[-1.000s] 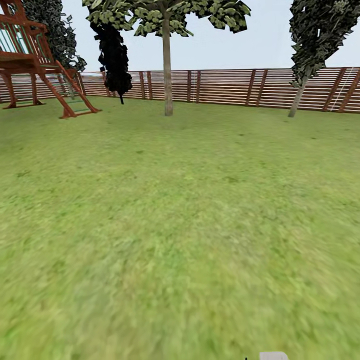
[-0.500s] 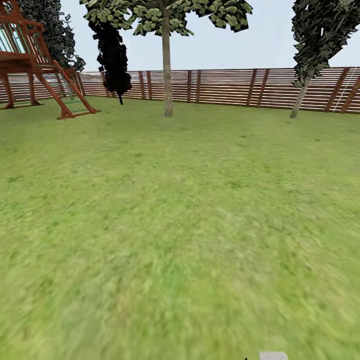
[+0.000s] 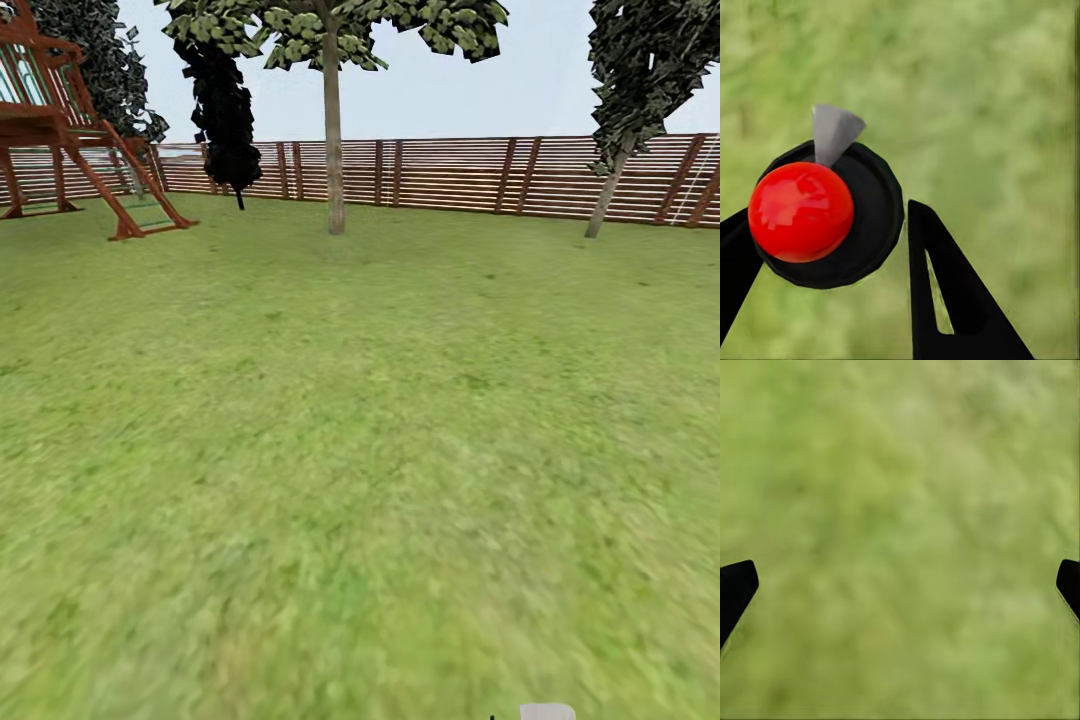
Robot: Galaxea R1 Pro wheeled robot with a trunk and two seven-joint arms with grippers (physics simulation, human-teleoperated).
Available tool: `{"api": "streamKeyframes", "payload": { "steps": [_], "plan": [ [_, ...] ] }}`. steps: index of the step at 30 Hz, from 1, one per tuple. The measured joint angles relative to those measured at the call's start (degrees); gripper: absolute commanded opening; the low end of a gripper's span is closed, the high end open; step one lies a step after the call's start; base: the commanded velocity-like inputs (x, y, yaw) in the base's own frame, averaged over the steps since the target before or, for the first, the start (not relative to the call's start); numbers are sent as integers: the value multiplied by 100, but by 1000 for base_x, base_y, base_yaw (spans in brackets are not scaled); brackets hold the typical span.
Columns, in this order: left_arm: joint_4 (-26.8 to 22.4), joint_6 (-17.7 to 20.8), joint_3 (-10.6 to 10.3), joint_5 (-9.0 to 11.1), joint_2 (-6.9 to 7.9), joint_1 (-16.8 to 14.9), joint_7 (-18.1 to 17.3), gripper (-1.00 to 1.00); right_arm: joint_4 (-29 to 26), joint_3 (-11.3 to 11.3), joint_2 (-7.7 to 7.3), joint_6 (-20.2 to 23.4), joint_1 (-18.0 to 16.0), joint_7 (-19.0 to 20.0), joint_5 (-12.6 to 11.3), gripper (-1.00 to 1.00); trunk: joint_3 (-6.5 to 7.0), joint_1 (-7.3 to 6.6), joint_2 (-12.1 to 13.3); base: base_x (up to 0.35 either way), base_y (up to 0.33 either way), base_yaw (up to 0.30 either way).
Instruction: In the garden, pick up the pesticide atomizer on the floor and spray pesticide onto both trees until each tree trunk is fully covered.
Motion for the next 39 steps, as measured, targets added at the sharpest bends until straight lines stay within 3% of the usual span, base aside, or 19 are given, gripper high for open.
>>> {"api": "streamKeyframes", "payload": {
  "steps": [39],
  "plan": [
    [-8,0,0,0,0,0,0,-100,0,0,0,0,0,1,0,100,0,0,0,338,0,0]
  ]
}}
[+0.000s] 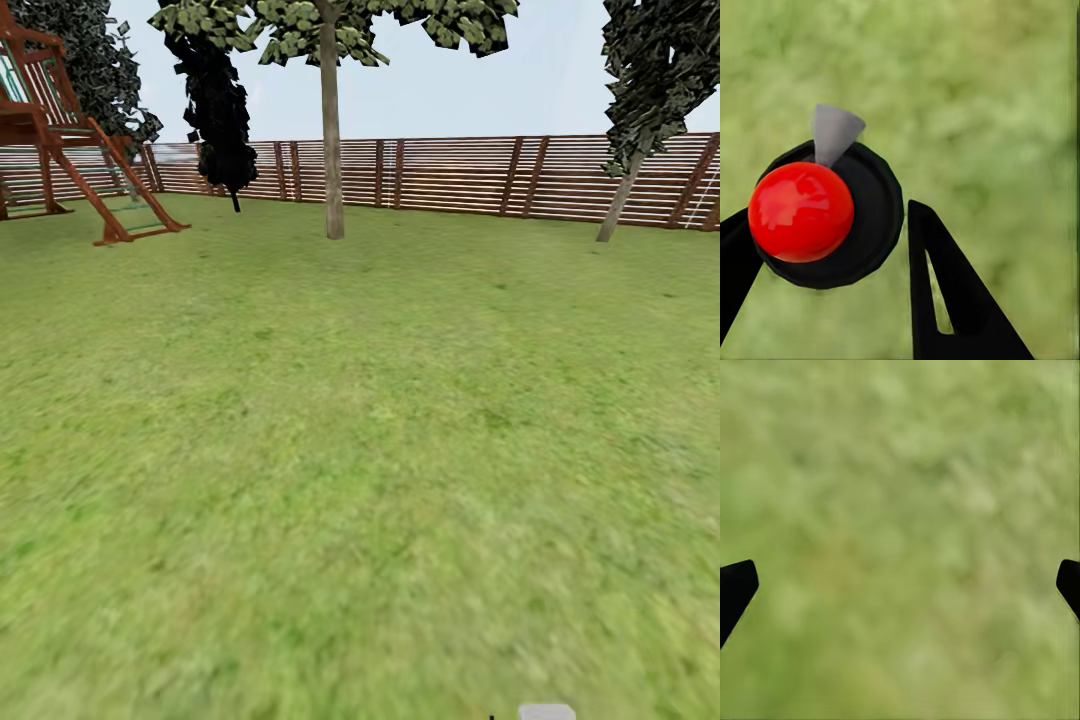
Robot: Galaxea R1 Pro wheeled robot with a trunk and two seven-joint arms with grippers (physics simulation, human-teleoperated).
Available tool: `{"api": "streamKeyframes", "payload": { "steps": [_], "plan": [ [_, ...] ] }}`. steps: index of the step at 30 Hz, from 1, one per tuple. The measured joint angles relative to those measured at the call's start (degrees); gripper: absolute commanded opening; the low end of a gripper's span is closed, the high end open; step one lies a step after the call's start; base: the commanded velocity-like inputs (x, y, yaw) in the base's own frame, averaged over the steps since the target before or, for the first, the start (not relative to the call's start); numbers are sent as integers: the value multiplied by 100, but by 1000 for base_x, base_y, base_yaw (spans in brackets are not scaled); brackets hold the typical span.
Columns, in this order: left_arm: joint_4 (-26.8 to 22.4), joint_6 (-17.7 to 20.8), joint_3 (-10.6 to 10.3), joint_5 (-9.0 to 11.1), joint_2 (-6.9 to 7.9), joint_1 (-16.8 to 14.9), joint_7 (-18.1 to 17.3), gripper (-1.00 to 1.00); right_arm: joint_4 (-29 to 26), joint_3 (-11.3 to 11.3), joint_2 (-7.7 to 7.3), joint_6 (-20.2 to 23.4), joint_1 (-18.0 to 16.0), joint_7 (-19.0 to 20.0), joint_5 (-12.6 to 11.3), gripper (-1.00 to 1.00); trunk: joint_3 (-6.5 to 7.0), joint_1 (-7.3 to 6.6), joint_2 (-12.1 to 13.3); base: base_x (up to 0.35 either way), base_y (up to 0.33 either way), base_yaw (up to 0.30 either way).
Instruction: In the garden, pick up the pesticide atomizer on the floor and spray pesticide onto both trees until each tree trunk is fully covered.
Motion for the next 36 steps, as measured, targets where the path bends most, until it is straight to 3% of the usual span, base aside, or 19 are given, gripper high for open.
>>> {"api": "streamKeyframes", "payload": {
  "steps": [36],
  "plan": [
    [8,4,0,0,0,0,0,-100,0,0,0,0,0,0,0,100,0,0,0,338,0,0]
  ]
}}
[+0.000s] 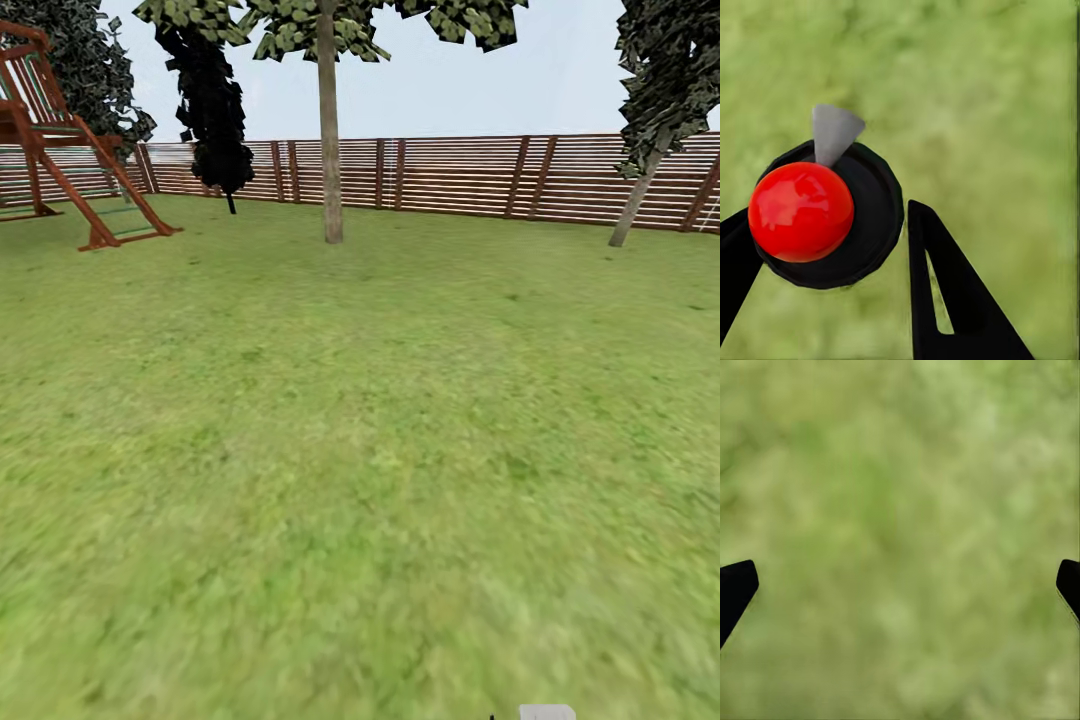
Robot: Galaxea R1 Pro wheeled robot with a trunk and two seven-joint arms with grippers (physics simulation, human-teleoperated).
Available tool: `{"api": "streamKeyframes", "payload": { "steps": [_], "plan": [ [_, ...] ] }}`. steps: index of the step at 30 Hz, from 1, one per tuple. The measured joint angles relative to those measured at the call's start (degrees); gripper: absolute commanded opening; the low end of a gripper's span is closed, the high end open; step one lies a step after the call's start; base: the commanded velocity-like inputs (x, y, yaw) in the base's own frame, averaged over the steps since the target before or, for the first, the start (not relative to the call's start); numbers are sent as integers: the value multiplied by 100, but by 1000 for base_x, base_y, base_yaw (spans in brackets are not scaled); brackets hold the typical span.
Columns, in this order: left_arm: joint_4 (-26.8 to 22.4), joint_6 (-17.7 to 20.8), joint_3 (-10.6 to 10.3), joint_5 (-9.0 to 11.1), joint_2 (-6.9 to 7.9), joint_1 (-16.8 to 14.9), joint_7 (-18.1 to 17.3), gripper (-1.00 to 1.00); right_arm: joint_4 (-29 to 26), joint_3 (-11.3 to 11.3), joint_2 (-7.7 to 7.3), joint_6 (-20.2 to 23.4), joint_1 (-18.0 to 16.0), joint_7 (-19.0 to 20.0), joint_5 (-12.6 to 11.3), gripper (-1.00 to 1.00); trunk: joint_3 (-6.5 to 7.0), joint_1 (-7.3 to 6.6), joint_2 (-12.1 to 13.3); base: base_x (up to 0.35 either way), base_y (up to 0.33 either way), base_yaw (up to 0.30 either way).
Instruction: In the garden, pick up the pesticide atomizer on the floor and spray pesticide onto both trees until each tree trunk is fully covered.
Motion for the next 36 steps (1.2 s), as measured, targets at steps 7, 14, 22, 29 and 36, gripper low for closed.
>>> {"api": "streamKeyframes", "payload": {
  "steps": [7,14,22,29,36],
  "plan": [
    [0,-1,0,0,0,0,0,-100,0,0,0,0,0,0,0,100,0,0,0,338,0,0],
    [0,-4,0,-1,0,0,-1,-100,0,0,0,0,0,-2,0,100,0,0,0,338,0,0],
    [-8,-4,0,0,0,0,0,-100,0,0,0,0,0,-1,0,100,0,0,0,338,0,0],
    [-9,-3,2,0,0,0,0,-100,0,0,0,0,0,0,0,100,0,0,0,338,0,0],
    [-6,-1,0,0,0,0,0,-100,0,0,0,0,0,0,0,100,0,0,0,338,0,0]
  ]
}}
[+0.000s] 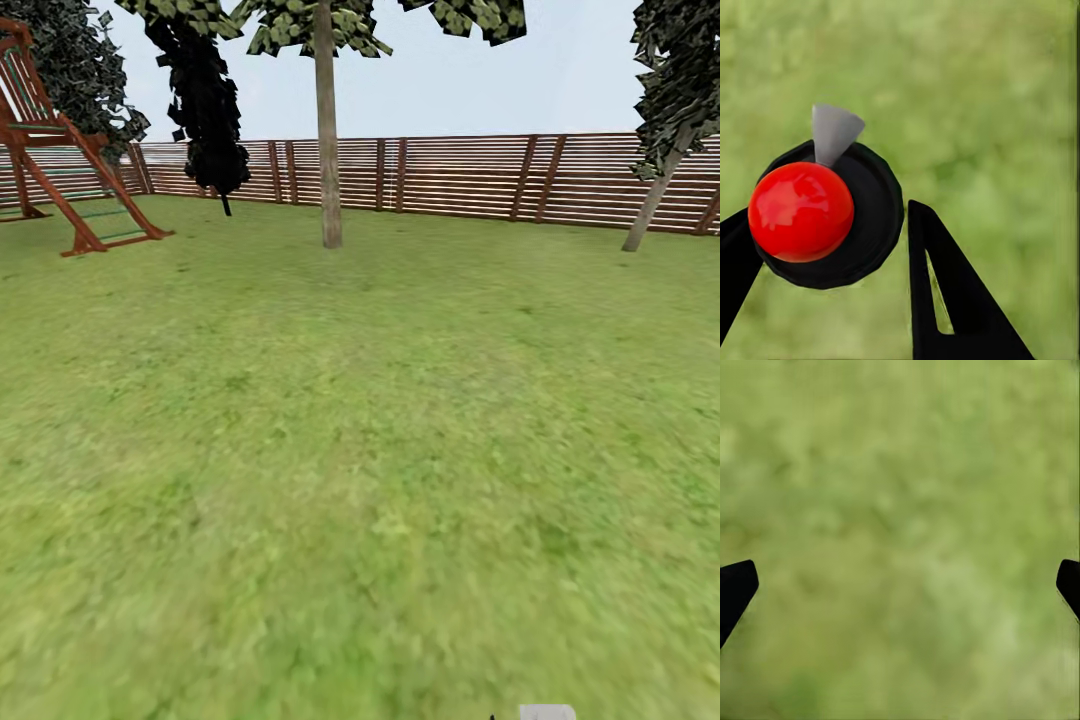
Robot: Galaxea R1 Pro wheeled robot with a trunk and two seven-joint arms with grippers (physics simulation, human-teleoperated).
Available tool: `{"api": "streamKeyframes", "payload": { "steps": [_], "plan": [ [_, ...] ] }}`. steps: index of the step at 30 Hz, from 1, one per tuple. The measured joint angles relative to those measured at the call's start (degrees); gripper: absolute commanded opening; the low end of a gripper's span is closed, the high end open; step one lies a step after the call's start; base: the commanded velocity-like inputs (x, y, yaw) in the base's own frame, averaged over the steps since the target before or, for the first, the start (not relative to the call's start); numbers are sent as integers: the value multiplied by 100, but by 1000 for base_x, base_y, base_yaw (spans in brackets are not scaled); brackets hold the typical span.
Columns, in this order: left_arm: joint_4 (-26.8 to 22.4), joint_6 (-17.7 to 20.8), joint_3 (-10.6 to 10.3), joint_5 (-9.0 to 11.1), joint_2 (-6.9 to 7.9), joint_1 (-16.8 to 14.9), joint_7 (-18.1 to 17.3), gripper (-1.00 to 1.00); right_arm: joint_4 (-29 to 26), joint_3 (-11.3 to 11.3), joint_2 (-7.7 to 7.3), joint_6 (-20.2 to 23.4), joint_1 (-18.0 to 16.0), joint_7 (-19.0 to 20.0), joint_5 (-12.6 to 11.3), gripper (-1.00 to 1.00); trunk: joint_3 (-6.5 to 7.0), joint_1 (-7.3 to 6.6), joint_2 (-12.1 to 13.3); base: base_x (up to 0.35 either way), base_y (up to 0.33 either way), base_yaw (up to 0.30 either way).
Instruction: In the garden, pick up the pesticide atomizer on the floor and spray pesticide onto both trees until each tree trunk is fully covered.
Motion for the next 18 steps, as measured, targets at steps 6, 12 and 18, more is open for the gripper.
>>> {"api": "streamKeyframes", "payload": {
  "steps": [6,12,18],
  "plan": [
    [6,4,0,0,0,0,0,-100,0,0,0,0,0,-3,0,100,0,0,0,338,0,0],
    [6,6,-1,-6,0,0,-1,-100,0,0,0,0,0,0,0,100,0,0,0,338,0,0],
    [5,-2,0,-7,0,0,0,-100,0,0,0,0,0,0,0,100,0,0,0,338,0,0]
  ]
}}
